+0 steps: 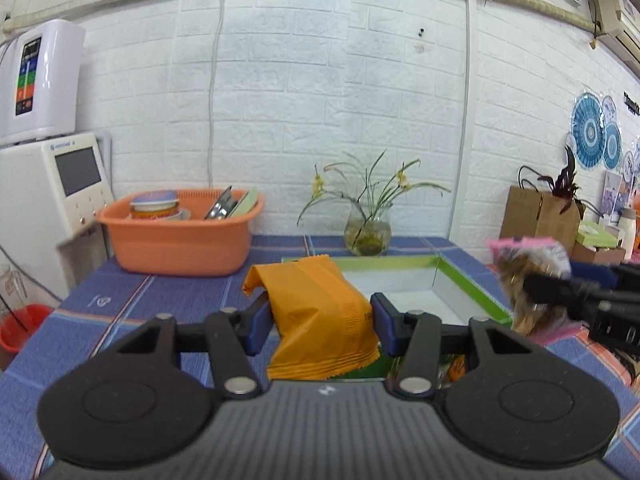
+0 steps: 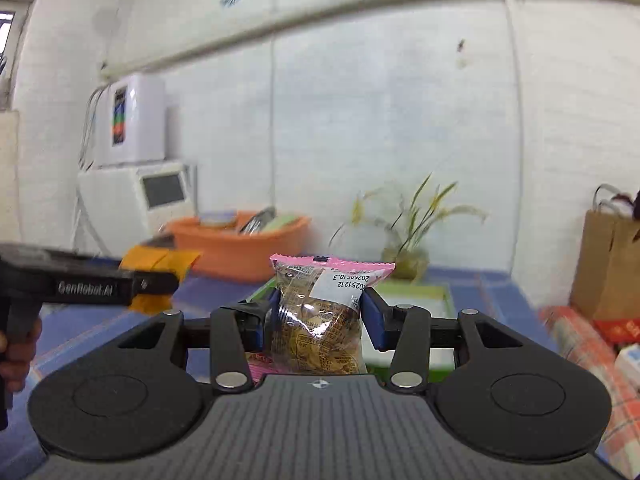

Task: Organize snacks
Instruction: 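Lift both bags and release them into the green box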

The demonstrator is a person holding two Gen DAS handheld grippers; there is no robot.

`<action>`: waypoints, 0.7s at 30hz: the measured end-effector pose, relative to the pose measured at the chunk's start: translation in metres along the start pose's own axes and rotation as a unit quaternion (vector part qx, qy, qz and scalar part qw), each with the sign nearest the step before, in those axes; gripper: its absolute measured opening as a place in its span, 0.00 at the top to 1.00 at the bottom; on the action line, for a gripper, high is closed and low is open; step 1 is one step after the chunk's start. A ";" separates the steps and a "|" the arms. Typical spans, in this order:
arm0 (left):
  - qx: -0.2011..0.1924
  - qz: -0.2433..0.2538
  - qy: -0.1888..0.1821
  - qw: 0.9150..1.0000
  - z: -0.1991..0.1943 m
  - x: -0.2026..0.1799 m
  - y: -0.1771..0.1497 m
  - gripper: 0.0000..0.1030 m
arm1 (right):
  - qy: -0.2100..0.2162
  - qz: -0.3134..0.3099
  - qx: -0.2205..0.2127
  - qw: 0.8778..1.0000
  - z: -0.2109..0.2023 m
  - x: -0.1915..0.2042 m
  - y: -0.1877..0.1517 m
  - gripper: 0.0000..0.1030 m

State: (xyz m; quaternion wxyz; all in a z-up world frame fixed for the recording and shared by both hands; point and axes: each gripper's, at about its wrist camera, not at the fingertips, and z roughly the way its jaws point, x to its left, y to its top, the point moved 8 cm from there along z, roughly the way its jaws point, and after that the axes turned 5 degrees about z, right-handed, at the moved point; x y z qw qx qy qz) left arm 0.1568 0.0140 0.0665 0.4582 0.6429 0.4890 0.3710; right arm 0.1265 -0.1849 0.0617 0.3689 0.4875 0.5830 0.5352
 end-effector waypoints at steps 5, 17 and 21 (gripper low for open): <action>-0.009 0.011 0.004 1.000 0.036 -0.012 0.029 0.51 | -0.018 0.006 -0.038 0.999 0.020 -0.021 0.039 0.25; 0.030 -0.010 -0.006 0.999 0.118 -0.024 0.004 0.51 | 0.002 -0.005 -0.001 1.000 0.092 -0.045 0.003 0.25; 0.040 -0.021 -0.002 0.999 0.139 -0.020 -0.009 0.51 | -0.010 0.051 0.030 0.998 0.112 -0.064 -0.015 0.25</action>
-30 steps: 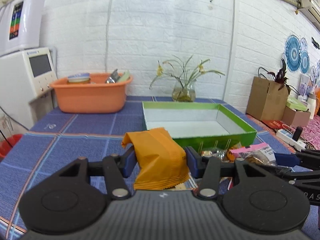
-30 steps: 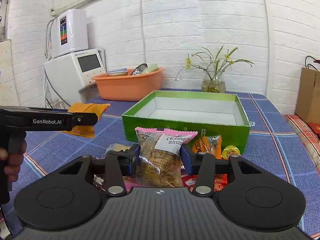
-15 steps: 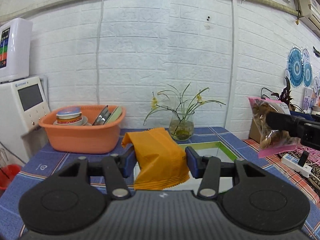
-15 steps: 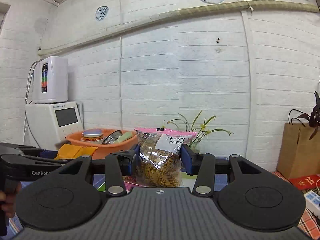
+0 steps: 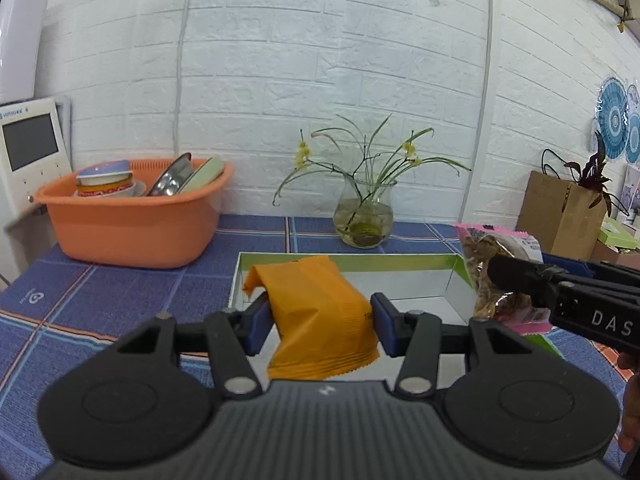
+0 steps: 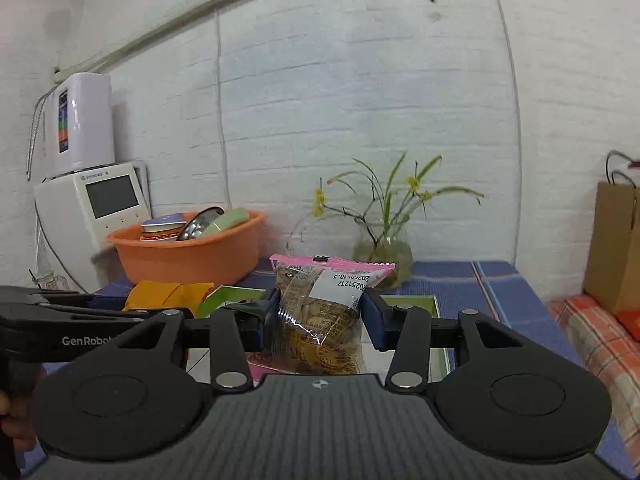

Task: Organize snacks
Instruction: 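Lift both bags and release them into the green box, then grasp the cracker pack with the left gripper while the right gripper grasps the orange-striped bag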

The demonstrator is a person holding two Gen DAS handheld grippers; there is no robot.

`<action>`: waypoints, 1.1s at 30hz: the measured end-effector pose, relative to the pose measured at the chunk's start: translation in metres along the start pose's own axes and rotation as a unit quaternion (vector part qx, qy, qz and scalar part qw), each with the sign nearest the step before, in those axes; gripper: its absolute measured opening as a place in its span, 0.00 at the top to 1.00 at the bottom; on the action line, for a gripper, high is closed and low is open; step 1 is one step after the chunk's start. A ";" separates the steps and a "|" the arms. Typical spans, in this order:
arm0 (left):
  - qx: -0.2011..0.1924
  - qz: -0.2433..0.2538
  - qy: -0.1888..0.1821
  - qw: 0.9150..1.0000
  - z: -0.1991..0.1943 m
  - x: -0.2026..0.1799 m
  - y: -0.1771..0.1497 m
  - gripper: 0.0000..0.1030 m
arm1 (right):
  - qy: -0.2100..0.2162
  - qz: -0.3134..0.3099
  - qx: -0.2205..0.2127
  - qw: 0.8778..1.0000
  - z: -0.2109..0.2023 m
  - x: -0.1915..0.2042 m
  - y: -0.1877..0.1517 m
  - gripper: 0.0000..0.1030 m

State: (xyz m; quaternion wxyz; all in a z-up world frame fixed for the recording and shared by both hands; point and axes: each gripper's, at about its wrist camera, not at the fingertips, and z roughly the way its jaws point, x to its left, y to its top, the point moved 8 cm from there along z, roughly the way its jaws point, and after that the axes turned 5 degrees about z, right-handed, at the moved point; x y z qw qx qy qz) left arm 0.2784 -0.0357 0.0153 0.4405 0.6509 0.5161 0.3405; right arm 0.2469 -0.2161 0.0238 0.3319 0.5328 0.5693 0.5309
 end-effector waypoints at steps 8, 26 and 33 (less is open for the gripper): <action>0.033 0.009 -0.027 0.999 0.027 -0.009 -0.009 0.47 | -0.017 0.007 0.047 0.999 0.037 -0.009 -0.019 0.25; 0.031 0.021 0.017 0.999 -0.024 0.045 -0.008 0.31 | 0.006 0.006 0.019 1.000 -0.042 -0.007 -0.012 0.00; 0.101 0.049 0.009 0.994 -0.052 0.049 -0.070 0.27 | 0.016 -0.004 0.078 0.997 -0.063 -0.009 -0.053 0.00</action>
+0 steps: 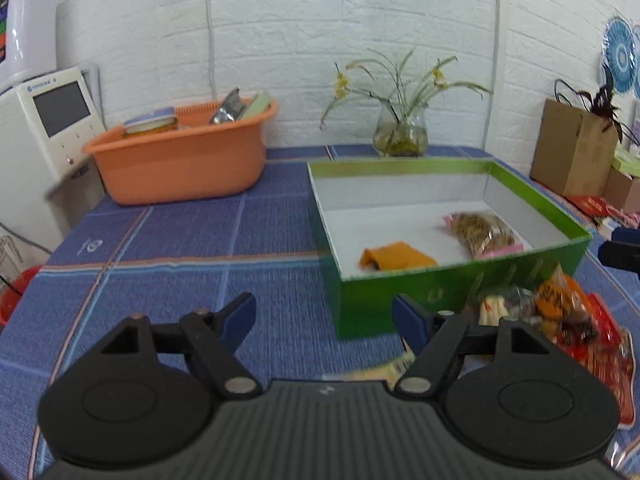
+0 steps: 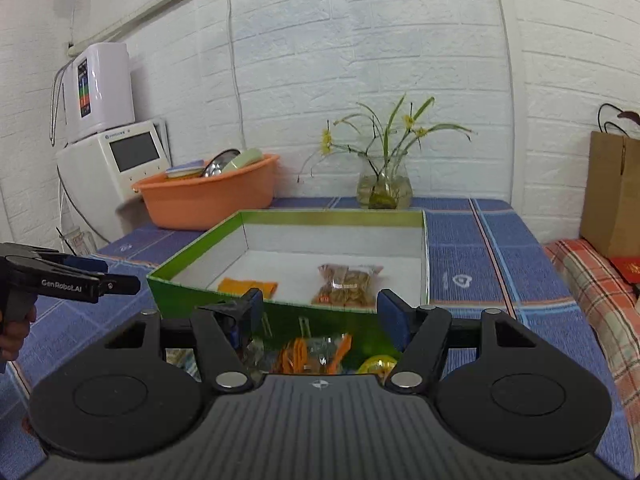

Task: Organize snacks
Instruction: 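Grasp the cracker pack with the left gripper while the right gripper grasps the orange-striped bag, then carry both packs over the green box and open both grippers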

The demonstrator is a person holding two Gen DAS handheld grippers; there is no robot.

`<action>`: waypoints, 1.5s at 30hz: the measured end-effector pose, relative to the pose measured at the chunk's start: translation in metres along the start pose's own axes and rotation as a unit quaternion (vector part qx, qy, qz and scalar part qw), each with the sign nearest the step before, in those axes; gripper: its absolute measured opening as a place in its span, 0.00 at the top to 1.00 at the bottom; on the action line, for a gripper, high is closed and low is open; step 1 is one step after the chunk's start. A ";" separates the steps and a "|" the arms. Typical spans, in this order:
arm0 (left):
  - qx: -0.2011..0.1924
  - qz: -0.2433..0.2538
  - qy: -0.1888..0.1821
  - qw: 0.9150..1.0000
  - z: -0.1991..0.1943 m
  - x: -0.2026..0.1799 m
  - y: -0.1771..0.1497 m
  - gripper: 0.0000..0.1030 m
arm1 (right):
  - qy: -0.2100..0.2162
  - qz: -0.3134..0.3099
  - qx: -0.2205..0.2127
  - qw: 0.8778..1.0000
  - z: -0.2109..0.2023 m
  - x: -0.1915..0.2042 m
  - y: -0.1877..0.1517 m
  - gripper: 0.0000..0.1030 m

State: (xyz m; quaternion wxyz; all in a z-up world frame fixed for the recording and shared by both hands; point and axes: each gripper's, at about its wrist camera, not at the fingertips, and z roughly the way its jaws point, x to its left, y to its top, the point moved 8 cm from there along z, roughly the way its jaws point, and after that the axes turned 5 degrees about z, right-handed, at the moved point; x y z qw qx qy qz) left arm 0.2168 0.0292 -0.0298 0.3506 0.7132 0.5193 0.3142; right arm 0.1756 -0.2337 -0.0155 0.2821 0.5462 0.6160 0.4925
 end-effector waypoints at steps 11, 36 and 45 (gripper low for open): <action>0.089 0.084 -0.024 0.992 0.034 -0.056 -0.041 0.00 | -0.033 -0.022 0.075 0.996 0.038 0.014 -0.031 0.00; 0.004 0.014 0.012 1.000 -0.036 -0.017 -0.041 0.30 | -0.035 -0.024 -0.010 0.999 -0.023 0.024 -0.018 0.15; -0.076 0.019 0.023 0.997 -0.081 -0.024 -0.006 0.29 | 0.010 -0.034 -0.030 0.999 -0.033 0.063 -0.007 0.15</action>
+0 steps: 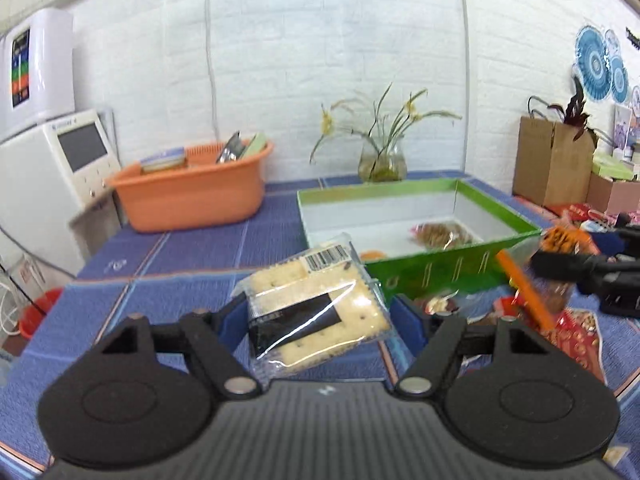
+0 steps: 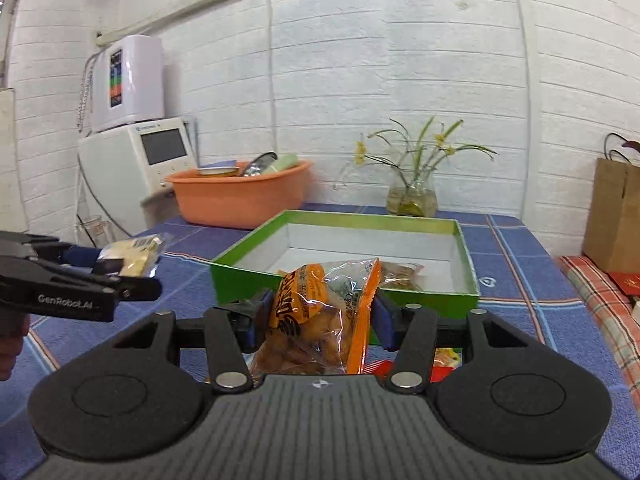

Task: Organize snacks
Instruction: 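Carry both packs over the green box and open both grippers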

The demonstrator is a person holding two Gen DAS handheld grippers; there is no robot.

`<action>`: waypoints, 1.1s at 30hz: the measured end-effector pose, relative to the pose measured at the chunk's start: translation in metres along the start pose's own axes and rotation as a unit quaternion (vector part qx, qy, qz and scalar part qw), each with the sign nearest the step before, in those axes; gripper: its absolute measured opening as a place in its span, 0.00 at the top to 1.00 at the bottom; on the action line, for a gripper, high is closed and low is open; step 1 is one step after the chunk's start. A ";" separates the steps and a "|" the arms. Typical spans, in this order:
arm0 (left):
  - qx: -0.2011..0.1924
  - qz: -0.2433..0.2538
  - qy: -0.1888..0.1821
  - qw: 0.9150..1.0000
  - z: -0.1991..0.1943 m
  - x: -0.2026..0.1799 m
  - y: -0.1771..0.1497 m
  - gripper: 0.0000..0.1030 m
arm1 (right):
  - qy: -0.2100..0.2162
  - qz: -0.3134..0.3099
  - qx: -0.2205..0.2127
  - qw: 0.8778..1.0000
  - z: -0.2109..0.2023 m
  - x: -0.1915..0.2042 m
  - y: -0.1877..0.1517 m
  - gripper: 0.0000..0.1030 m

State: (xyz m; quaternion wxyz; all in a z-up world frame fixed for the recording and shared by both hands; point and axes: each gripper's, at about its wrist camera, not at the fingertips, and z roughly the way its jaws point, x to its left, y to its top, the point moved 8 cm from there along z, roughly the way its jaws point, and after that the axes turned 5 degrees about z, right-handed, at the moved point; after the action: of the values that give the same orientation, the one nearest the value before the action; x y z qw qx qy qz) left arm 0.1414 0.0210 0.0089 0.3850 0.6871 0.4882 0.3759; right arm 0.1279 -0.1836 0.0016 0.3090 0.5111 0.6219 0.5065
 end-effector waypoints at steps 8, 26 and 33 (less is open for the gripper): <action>-0.016 -0.003 0.011 1.000 0.001 -0.005 0.016 0.29 | 0.027 0.004 -0.026 0.999 -0.015 0.010 0.005 0.15; -0.061 0.002 0.004 0.998 0.032 -0.024 0.080 0.28 | -0.027 0.068 -0.136 0.988 -0.016 -0.052 0.071 0.15; -0.072 -0.009 0.008 0.997 0.067 -0.023 0.101 0.28 | -0.033 0.131 -0.137 0.981 -0.002 -0.079 0.078 0.15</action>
State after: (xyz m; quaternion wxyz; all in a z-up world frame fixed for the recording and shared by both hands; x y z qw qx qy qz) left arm 0.2341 -0.0346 0.0683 0.4332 0.6498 0.4692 0.4123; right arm 0.1743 -0.2616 0.0651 0.3276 0.5568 0.4639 0.6061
